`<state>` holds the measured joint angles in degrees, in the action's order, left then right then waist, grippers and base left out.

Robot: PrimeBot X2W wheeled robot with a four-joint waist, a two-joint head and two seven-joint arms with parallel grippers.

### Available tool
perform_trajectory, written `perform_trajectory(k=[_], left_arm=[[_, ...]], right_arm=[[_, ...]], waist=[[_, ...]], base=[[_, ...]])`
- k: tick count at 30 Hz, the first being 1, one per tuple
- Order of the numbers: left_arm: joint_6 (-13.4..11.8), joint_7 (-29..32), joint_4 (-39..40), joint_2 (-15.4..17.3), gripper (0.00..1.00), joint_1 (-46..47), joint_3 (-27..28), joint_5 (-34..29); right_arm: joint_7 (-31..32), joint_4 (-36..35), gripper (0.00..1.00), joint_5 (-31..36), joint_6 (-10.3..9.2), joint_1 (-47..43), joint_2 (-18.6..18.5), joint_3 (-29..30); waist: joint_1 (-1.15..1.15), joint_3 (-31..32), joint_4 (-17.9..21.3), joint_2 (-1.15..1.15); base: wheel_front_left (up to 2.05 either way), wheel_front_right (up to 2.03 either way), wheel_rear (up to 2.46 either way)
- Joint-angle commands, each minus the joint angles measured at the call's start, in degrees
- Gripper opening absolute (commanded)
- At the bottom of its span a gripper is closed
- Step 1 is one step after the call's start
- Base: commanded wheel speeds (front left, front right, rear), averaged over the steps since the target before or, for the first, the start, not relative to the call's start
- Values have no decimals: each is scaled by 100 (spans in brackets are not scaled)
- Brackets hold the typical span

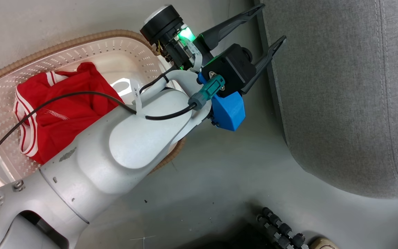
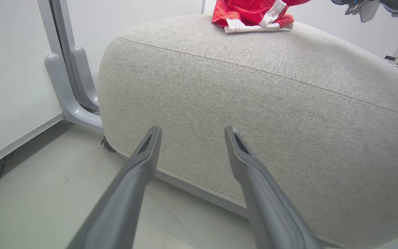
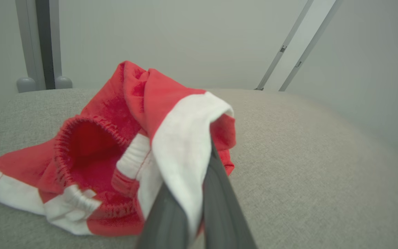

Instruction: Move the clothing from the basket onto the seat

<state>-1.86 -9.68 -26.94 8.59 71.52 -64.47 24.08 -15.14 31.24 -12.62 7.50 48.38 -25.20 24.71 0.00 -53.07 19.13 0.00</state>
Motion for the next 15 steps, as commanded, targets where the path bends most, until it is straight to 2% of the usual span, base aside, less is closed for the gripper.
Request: perform_trajectory(k=[1,4,5,6,7,15], left_arm=[[-19,-35,23,19,100,51,-1,-2],[-22,-56,3,16,100,38,-13,18],[-24,-57,-8,11,100,26,-18,30],[-24,-72,-20,3,100,12,-23,39],[-25,-97,-33,-5,100,-8,-26,44],[-44,-372,-207,-157,100,-279,-2,165]], right_arm=[[-1,69,0,-40,-2,-30,35,-32],[-1,224,1,-129,-2,-62,99,-155],[-1,247,22,-138,-2,-74,76,-175],[-1,256,98,-149,-2,-96,46,-185],[-1,257,100,-159,-2,-129,29,-197],[-1,-275,100,-22,-2,-765,-61,-183]], waist=[[0,17,-4,0],[0,74,2,0],[0,97,2,0],[0,126,0,0],[0,160,-3,0],[0,740,-104,0]], base=[[0,0,0],[0,0,0],[0,0,0],[0,0,0],[0,0,0],[0,0,0]])
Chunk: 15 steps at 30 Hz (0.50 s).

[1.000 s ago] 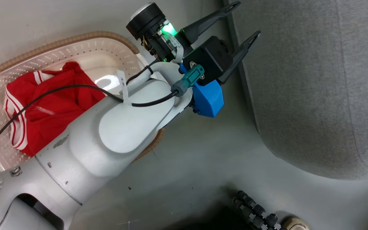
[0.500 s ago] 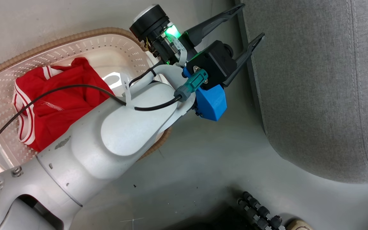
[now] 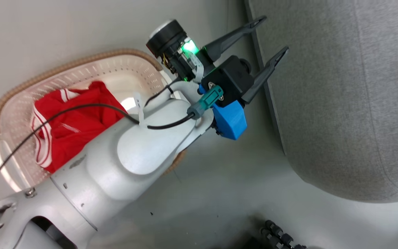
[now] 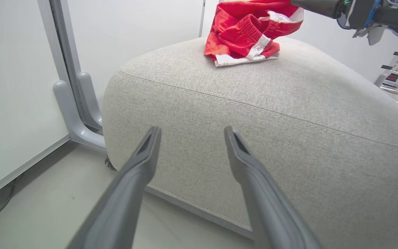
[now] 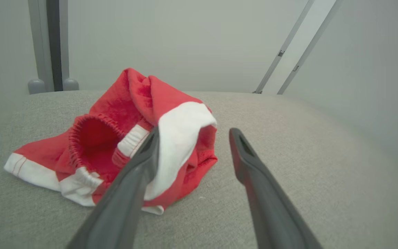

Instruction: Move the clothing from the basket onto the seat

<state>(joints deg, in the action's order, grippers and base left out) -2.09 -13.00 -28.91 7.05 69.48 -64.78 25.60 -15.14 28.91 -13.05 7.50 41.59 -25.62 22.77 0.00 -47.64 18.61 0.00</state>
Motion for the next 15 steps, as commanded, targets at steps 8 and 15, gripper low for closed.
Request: perform_trajectory(k=[8,15], left_arm=[[-123,-219,-159,-115,100,-510,314,195],[-304,-221,151,-49,100,-1149,1017,132]], right_arm=[[0,-1099,100,221,-2,-835,57,-141],[-1,-1831,100,371,-2,-1141,284,-840]], waist=[[0,1131,-296,0],[0,1893,-631,0]], base=[[0,0,0],[0,0,0]])
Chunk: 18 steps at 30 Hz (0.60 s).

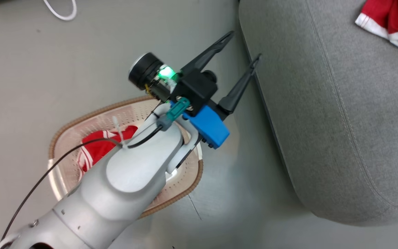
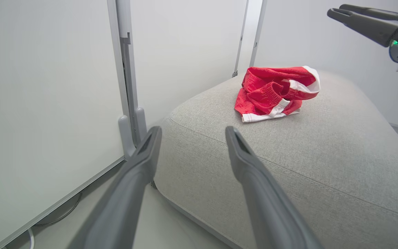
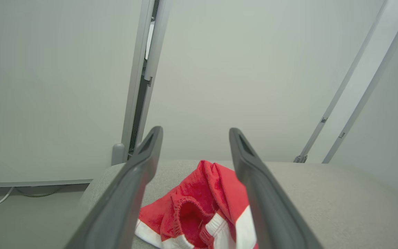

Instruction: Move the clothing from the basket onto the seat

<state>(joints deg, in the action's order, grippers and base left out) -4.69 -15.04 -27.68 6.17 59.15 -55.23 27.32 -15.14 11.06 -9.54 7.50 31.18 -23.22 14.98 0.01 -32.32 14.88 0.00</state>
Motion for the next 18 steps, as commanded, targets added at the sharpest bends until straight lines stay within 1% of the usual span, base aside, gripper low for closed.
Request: perform_trajectory(k=[1,5,6,10,15,18], left_arm=[[-67,-17,81,57,100,-219,182,-59],[-173,-17,321,121,100,-730,760,-150],[-173,-17,321,121,100,-730,760,-150],[-264,-19,586,157,100,-1271,1400,-292],[-289,-18,865,133,100,-1967,2165,-515],[-226,-18,1004,91,100,-2384,2572,-649]], right_arm=[[-1,-101,100,37,-2,-136,64,-199],[-1,-262,100,116,-2,-281,142,-669],[-1,-262,100,116,-2,-281,142,-669],[-1,-367,100,146,-2,-438,255,-1045],[-1,-390,100,195,-2,-691,425,-1358],[-1,-397,100,215,-2,-899,540,-1438]], waist=[[-1,456,-313,0],[-1,864,-574,0],[-1,864,-574,0],[-1,1245,-831,0],[-1,1654,-1129,0],[-1,1885,-1291,0]], base=[[0,0,0],[0,0,0],[0,0,0],[0,0,0],[0,0,0],[0,0,0]])
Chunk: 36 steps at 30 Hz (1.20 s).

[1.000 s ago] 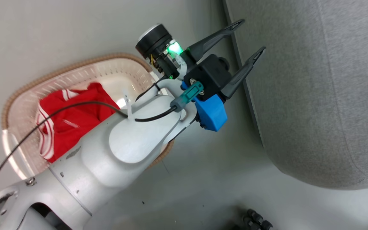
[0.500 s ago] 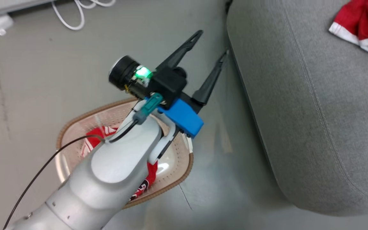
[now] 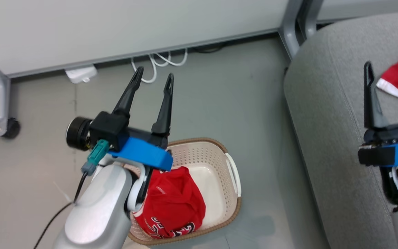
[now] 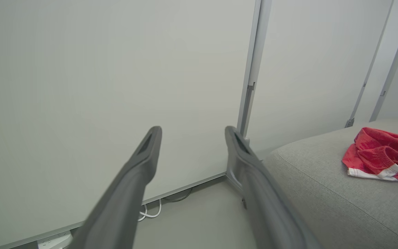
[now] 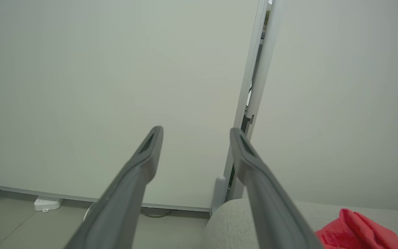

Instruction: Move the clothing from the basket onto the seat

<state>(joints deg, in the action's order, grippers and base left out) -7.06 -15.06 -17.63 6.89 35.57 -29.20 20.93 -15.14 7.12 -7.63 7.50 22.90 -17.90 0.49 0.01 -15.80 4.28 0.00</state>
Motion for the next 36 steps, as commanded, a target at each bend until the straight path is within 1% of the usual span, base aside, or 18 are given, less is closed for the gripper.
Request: perform_trajectory(k=[1,6,11,19,24,28,36], left_arm=[[25,-16,39,4,100,-166,97,-61],[175,-16,203,-81,100,-848,642,-283],[372,-17,280,-190,100,-1453,1030,-498],[607,-16,384,-345,100,-2117,1533,-681],[721,-16,387,-380,100,-2421,1739,-743],[763,-17,418,-393,100,-2559,1860,-723],[721,-16,416,-393,100,-2750,1852,-597]], right_arm=[[-1,-13,100,32,-2,-137,51,2],[-1,56,100,38,-2,-572,255,4],[-1,120,100,-10,-2,-1011,408,70],[-1,236,100,-19,-2,-1608,690,159],[-1,296,100,-13,-2,-1939,863,187],[-1,280,100,-39,-2,-2141,991,245],[-1,250,100,-43,-2,-2404,1148,373]], waist=[[-1,302,-283,0],[-1,630,-474,0],[-1,905,-603,0],[-1,1282,-658,0],[-1,1464,-651,0],[-1,1519,-649,0],[-1,1567,-701,0]], base=[[0,0,0],[0,0,0],[0,0,0],[0,0,0],[0,0,0],[0,0,0],[0,0,0]])
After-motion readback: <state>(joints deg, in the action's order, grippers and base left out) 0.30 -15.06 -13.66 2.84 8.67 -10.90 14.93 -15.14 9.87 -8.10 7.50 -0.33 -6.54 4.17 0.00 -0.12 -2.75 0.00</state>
